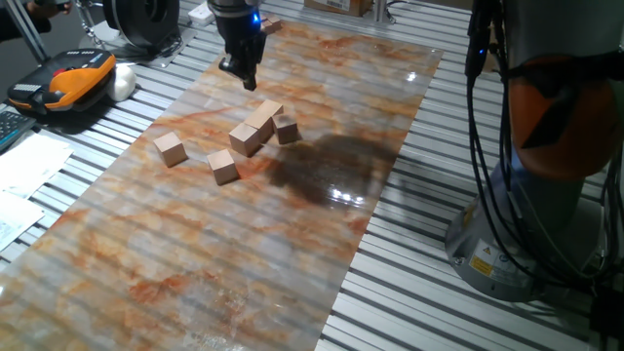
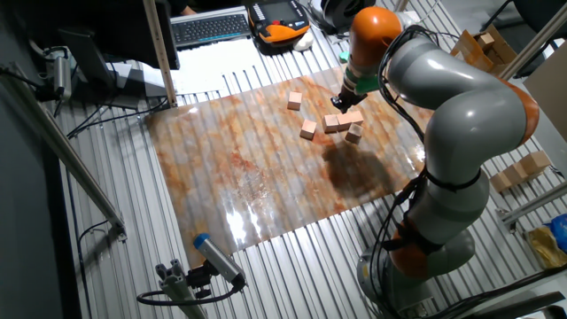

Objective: Stack the blocks into a pyramid shape

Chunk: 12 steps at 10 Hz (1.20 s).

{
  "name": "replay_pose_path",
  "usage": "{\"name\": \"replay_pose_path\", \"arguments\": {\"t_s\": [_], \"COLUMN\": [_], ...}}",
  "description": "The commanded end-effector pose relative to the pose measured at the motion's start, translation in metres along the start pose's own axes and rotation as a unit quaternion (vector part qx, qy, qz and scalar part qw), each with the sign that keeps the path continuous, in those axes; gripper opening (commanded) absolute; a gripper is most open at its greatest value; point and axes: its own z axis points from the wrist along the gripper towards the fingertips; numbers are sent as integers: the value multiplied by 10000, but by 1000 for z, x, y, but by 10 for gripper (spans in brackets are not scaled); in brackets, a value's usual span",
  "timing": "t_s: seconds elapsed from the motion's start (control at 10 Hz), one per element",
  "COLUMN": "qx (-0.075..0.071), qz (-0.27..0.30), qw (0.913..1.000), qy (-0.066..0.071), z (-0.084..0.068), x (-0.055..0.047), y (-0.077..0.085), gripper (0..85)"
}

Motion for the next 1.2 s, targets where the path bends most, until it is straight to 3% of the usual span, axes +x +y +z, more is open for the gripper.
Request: {"name": "replay_pose_path", "arguments": {"t_s": [0.0, 0.5, 1.1], "qx": [-31, -130, -29], "qz": [0, 46, 92], "qw": [10000, 9999, 10000], "qy": [-1, 61, 15], "z": [3, 19, 42], "x": [0, 5, 9], "y": [-1, -15, -29], "gripper": [0, 0, 0]}}
